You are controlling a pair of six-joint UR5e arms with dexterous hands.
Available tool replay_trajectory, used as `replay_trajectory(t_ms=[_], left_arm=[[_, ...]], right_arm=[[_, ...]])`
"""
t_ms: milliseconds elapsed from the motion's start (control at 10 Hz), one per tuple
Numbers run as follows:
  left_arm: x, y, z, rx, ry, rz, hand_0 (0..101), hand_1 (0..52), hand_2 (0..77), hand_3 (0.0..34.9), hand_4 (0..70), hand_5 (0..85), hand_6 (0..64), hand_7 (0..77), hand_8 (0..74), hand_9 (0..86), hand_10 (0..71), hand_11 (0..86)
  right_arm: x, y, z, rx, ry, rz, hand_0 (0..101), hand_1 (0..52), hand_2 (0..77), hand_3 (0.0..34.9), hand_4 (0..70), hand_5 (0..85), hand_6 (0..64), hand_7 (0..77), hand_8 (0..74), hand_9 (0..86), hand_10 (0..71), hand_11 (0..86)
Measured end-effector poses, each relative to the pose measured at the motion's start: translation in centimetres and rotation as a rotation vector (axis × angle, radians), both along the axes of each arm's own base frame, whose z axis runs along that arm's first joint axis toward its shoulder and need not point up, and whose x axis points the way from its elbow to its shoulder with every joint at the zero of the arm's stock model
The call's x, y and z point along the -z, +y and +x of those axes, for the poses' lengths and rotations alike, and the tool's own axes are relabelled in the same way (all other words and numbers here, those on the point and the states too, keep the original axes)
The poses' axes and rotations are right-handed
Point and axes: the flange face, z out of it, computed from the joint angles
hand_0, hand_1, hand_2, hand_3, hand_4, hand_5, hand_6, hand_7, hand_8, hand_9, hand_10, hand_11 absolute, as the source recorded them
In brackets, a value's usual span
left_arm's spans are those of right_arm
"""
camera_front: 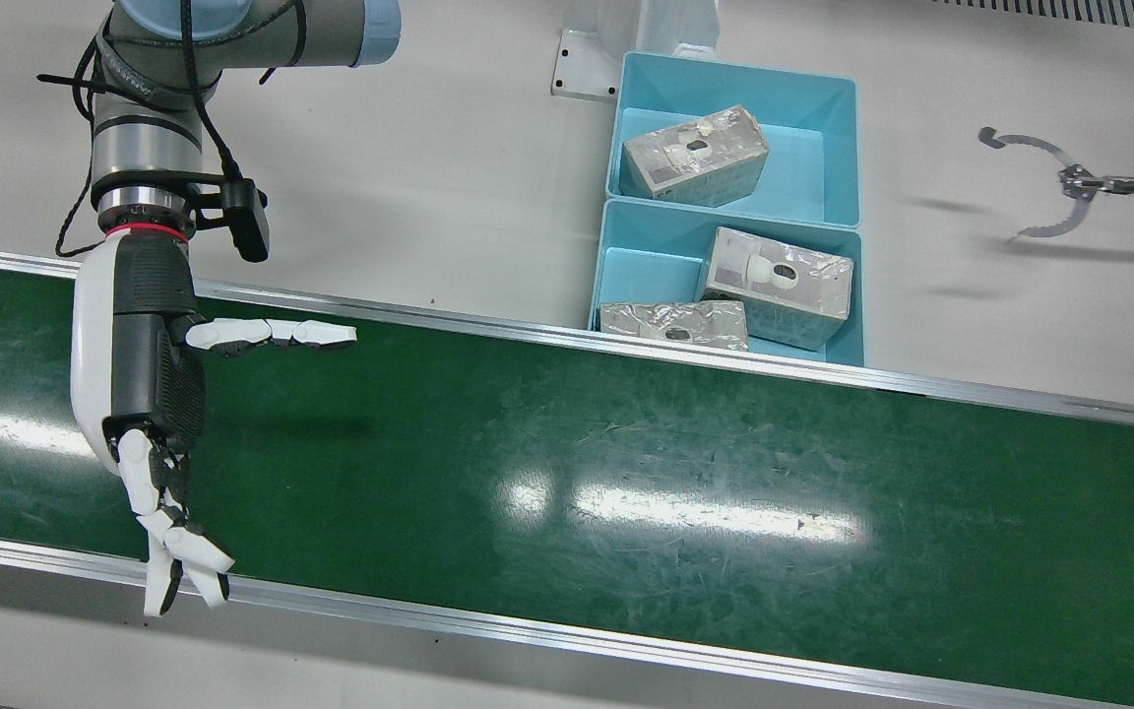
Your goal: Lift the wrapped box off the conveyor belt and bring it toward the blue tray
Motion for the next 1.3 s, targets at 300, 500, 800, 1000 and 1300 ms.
replay_trajectory(t_ms=[300, 500, 800, 1000, 1300], left_arm=[[0.0, 0.0, 0.0, 0.000, 0.000, 0.000, 0, 0.0, 0.5, 0.0, 0.0, 1.1, 0.0, 0.5, 0.5, 0.0, 0.5, 0.5], [0.0, 0.0, 0.0, 0.000, 0.000, 0.000, 0, 0.0, 0.5, 0.0, 0.0, 1.1, 0.0, 0.5, 0.5, 0.0, 0.5, 0.5], [0.0, 0.0, 0.0, 0.000, 0.000, 0.000, 0, 0.0, 0.5, 0.0, 0.0, 1.1, 0.0, 0.5, 0.5, 0.0, 0.5, 0.5], [0.0, 0.0, 0.0, 0.000, 0.000, 0.000, 0, 0.0, 0.5, 0.0, 0.0, 0.5, 0.0, 0.0, 0.5, 0.0, 0.5, 0.5], [0.0, 0.0, 0.0, 0.000, 0.000, 0.000, 0, 0.0, 0.5, 0.0, 0.0, 0.5, 0.0, 0.0, 0.5, 0.0, 0.5, 0.5]], right_arm=[[-0.1, 0.2, -0.7, 0.012, -0.005, 0.006, 49, 14.2, 10.4, 7.8, 3.8, 24.5, 5.5, 4.4, 2.7, 1.6, 0.0, 1.1], [-0.1, 0.4, -1.1, 0.018, -0.004, 0.007, 48, 14.2, 10.9, 6.4, 3.3, 24.5, 5.5, 4.4, 1.6, 1.1, 0.0, 1.1], [-0.1, 0.6, -1.4, 0.023, -0.004, 0.007, 48, 14.2, 9.8, 6.5, 3.3, 24.5, 5.5, 4.4, 2.2, 1.6, 0.0, 1.1], [0.0, 0.6, -1.5, 0.025, -0.004, 0.008, 48, 14.2, 9.8, 6.4, 2.7, 24.5, 5.5, 4.4, 2.2, 1.6, 0.0, 1.1], [0.0, 0.7, -1.7, 0.028, -0.004, 0.008, 48, 13.6, 9.8, 5.6, 2.7, 24.5, 4.9, 4.4, 2.2, 1.6, 0.0, 1.1]])
